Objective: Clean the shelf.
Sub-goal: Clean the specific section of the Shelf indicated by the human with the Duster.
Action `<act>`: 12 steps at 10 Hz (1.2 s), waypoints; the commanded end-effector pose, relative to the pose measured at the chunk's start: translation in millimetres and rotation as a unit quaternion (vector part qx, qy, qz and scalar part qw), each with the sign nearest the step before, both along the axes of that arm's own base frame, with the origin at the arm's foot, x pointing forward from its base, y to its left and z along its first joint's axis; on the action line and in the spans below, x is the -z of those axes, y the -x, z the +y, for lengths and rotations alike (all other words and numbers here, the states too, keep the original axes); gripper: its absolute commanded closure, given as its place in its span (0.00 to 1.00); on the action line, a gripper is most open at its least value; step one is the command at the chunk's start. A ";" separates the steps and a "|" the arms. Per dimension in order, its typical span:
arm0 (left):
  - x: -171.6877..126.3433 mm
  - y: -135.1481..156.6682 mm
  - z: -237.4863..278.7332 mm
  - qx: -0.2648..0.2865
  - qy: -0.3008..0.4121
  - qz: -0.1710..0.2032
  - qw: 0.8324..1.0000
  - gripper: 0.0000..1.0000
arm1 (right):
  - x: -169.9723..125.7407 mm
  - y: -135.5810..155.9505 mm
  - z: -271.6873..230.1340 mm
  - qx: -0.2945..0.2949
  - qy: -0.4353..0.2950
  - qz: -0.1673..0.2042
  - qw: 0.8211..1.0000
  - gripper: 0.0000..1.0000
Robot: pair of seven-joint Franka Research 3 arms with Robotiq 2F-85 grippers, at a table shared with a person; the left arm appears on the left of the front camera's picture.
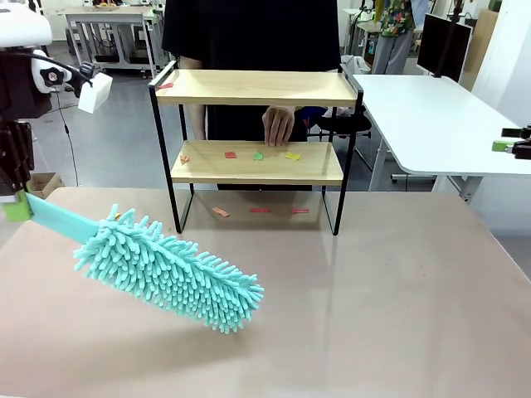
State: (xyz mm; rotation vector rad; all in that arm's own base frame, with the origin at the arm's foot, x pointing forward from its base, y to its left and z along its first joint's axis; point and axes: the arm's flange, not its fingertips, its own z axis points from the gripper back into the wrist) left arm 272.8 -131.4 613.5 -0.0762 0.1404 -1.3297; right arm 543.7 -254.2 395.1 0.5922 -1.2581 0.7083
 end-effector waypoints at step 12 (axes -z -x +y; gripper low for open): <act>-40.2 12.6 -111.5 -0.346 0.158 -0.059 0.923 0.87 | -2.4 -0.3 1.6 -0.002 0.002 -0.001 1.000 0.00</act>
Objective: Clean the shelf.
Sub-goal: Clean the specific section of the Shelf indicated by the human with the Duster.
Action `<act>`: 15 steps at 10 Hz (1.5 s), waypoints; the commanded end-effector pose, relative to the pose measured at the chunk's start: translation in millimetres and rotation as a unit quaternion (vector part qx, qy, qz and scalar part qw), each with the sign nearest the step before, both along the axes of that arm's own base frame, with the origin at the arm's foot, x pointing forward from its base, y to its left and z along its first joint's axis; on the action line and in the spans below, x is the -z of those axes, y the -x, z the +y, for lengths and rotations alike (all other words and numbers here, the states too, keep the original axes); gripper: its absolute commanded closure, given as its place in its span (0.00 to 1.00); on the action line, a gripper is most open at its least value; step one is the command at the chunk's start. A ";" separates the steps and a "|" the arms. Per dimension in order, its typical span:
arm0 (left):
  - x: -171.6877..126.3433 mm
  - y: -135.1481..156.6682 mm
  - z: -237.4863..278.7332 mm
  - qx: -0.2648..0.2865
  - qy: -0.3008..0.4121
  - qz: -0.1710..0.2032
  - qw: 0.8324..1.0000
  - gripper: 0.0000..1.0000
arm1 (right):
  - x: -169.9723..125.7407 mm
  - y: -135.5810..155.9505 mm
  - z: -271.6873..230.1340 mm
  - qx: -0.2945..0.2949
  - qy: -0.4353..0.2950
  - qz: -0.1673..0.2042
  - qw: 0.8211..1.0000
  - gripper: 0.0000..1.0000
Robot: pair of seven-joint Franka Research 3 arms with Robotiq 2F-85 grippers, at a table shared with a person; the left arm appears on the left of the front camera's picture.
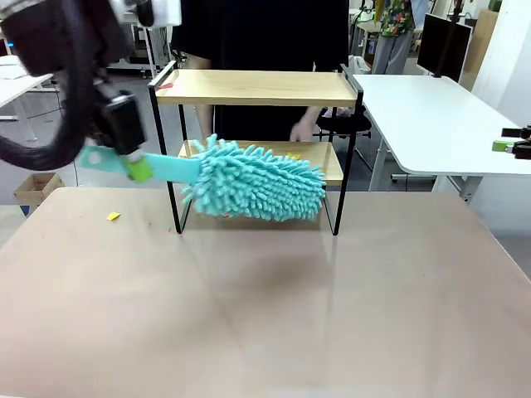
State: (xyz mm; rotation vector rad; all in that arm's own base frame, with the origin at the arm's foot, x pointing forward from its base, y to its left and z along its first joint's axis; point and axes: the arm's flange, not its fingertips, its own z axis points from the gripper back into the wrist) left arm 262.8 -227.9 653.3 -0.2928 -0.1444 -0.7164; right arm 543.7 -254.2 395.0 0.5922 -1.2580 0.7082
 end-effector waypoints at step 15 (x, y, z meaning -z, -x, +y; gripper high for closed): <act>33.7 -37.1 -169.3 -0.294 0.092 -0.056 0.950 0.87 | -2.4 -0.3 1.6 -0.002 0.002 -0.001 1.000 0.00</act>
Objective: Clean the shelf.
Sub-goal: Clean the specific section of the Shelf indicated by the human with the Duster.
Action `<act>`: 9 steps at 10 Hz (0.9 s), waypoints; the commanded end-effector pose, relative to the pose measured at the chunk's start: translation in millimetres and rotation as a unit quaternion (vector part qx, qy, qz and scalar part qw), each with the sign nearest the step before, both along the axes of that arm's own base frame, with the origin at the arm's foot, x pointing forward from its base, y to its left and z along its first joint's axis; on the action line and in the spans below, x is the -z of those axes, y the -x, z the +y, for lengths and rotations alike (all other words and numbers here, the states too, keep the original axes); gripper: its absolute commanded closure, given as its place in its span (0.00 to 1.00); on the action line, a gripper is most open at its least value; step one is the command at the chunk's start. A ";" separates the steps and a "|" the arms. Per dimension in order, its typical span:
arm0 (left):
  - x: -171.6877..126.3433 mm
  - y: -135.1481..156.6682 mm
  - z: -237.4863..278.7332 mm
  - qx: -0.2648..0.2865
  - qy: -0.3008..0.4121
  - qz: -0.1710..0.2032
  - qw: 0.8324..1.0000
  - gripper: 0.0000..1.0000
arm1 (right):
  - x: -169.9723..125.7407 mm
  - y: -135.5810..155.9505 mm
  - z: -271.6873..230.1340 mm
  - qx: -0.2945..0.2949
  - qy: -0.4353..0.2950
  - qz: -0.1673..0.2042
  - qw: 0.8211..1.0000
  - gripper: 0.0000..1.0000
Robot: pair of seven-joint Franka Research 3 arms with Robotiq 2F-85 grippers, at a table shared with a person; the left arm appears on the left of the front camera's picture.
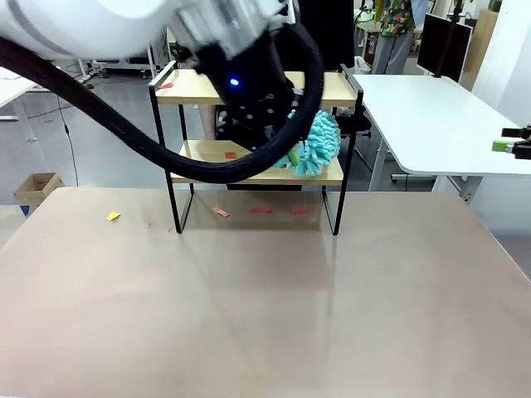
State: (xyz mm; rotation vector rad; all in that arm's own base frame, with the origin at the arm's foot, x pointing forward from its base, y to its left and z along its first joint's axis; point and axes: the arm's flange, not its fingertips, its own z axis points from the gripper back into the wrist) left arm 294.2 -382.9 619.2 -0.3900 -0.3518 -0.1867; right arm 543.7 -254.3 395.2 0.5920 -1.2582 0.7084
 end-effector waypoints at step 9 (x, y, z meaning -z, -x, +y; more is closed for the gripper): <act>69.3 -54.1 -96.6 -0.148 0.023 -0.085 0.985 0.87 | -2.3 -0.3 1.7 -0.002 0.002 -0.001 1.000 0.00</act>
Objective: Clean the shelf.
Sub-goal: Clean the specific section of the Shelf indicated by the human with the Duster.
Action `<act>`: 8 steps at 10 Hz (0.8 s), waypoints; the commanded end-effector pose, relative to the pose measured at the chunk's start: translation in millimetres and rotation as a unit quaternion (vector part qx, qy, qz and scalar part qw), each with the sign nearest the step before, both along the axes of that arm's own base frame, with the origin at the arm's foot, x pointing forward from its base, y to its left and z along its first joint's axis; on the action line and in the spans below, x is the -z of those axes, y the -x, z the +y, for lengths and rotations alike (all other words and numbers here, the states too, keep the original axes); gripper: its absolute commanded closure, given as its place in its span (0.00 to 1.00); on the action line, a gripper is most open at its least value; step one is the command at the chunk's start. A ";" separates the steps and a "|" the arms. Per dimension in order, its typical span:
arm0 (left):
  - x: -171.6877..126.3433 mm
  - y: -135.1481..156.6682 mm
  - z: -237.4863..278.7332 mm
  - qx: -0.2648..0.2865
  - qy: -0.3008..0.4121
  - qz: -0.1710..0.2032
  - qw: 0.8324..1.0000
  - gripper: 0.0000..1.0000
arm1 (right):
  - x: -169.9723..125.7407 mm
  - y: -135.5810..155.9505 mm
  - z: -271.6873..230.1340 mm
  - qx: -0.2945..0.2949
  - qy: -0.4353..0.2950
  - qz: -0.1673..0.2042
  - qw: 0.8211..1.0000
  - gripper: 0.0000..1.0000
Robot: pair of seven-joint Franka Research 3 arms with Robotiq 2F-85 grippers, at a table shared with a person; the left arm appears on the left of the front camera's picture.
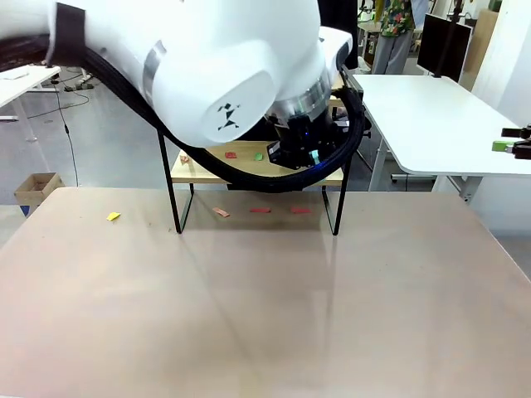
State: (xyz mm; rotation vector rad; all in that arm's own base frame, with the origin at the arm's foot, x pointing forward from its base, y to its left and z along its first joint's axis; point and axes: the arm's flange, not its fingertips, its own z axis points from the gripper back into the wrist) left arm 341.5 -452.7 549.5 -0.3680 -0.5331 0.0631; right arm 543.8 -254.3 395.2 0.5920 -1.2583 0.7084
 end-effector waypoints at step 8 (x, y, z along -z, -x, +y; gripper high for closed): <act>53.7 -30.0 -58.7 -0.025 -0.016 -0.019 0.999 0.87 | -2.2 -0.2 1.7 -0.002 0.002 -0.001 1.000 0.00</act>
